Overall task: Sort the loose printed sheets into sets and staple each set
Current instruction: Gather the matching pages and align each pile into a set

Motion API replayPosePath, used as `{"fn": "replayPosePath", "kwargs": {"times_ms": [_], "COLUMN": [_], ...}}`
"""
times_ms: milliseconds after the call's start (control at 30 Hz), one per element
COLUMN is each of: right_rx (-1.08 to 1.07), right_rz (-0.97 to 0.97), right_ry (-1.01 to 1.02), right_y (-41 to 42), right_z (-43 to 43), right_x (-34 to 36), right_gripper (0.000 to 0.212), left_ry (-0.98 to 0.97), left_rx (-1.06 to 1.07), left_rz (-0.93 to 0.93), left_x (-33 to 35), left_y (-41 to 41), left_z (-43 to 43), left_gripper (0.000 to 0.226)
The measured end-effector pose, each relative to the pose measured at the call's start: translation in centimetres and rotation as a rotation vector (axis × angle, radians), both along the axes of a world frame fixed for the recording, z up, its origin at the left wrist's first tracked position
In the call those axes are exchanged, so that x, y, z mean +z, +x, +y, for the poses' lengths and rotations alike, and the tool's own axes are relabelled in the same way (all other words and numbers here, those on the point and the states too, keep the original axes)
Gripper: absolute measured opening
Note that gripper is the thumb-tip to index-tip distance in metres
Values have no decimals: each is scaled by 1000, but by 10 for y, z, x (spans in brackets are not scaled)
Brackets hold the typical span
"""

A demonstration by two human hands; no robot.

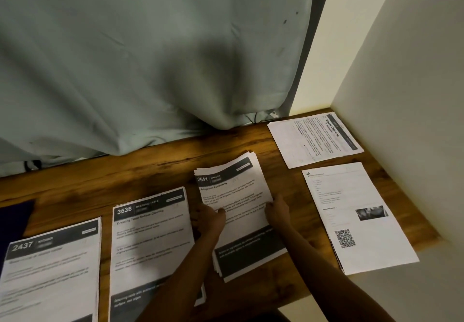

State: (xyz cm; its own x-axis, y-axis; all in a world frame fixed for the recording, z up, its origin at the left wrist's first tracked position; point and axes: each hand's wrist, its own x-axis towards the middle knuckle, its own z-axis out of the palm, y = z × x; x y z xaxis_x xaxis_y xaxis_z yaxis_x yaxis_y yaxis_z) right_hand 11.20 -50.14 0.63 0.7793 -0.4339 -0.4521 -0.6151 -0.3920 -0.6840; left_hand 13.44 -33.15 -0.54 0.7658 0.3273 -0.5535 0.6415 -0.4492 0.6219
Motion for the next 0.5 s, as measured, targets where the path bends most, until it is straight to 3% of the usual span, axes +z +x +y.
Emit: {"fn": "replayPosePath", "kwargs": {"times_ms": [100,333,500], "right_rx": [-10,-57,-59], "right_rz": [-59,-134,-357], "right_ry": [34,132,176], "right_y": [-7,-13,-7], "right_z": [-1,-4,-9], "right_x": [3,6,27], "right_gripper": [23,20,13], "left_ry": [-48,-395,-259], "left_rx": [64,204,6], "left_rz": [-51,-144,-378], "left_x": [-8,11,34], "left_y": [2,-5,11], "left_z": [0,4,8], "left_gripper": [64,27,12]}}
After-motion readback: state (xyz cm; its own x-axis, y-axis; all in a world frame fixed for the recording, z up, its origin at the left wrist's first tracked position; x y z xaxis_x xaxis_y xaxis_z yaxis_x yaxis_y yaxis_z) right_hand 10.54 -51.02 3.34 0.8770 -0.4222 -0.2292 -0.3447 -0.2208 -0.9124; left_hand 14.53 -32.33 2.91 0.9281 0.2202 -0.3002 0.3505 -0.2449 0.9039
